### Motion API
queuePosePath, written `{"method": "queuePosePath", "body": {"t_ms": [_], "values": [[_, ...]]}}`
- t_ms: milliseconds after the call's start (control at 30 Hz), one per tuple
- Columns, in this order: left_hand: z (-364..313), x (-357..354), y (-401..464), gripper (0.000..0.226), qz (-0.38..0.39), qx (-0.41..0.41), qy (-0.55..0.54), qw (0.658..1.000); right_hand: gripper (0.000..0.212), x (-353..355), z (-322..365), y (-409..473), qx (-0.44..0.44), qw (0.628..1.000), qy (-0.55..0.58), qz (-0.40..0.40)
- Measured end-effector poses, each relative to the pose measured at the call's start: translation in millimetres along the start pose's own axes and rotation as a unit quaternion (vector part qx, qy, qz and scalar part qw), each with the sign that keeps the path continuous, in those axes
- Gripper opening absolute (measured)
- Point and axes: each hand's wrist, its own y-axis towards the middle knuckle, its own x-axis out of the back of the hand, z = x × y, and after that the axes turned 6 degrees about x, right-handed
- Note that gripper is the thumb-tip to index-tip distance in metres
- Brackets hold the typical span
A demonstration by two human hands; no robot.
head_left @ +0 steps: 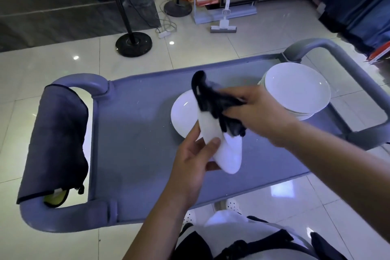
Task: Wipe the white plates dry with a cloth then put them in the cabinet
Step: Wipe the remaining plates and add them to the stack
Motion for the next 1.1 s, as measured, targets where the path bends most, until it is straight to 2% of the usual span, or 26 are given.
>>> {"method": "queuePosePath", "body": {"t_ms": [133,300,400,500,567,733,800,933,1033,1100], "values": [[4.2,14.6,3.7,0.043,-0.045,-0.013,-0.069,0.997,0.051,-34.9,-8.5,-18.8,0.05,0.998,-0.033,0.035],[4.1,26.5,-3.6,0.043,-0.033,-0.001,-0.241,0.97,0.058,-36.5,-18.3,-34.8,0.145,0.964,-0.199,0.103],[1.4,27.5,-3.5,0.066,-0.039,0.032,-0.231,0.972,0.06,-22.6,-33.6,-44.1,0.211,0.935,-0.242,0.152],[0.8,22.4,1.0,0.053,-0.072,0.05,-0.199,0.976,0.057,-8.6,-54.5,-48.9,0.291,0.886,-0.315,0.173],[-0.7,18.2,3.4,0.049,-0.08,0.045,-0.19,0.978,0.053,-1.4,-66.6,-52.8,0.324,0.869,-0.333,0.172],[-1.9,12.7,6.3,0.042,-0.083,0.069,-0.198,0.974,0.05,18.0,-98.5,-68.9,0.309,0.886,-0.317,0.139],[-1.1,14.0,9.3,0.036,-0.093,0.08,-0.208,0.97,0.05,25.1,-113.4,-74.4,0.289,0.899,-0.316,0.094],[-9.9,17.2,14.3,0.037,-0.112,0.074,-0.227,0.965,0.043,47.5,-139.4,-69.6,0.207,0.921,-0.328,-0.036],[-14.5,14.2,16.4,0.033,-0.122,0.082,-0.224,0.964,0.063,66.4,-136.4,-61.1,0.108,0.969,-0.196,-0.108],[-14.3,6.9,18.8,0.037,-0.131,0.099,-0.217,0.962,0.067,74.2,-128.7,-60.0,0.107,0.975,-0.125,-0.146]]}}
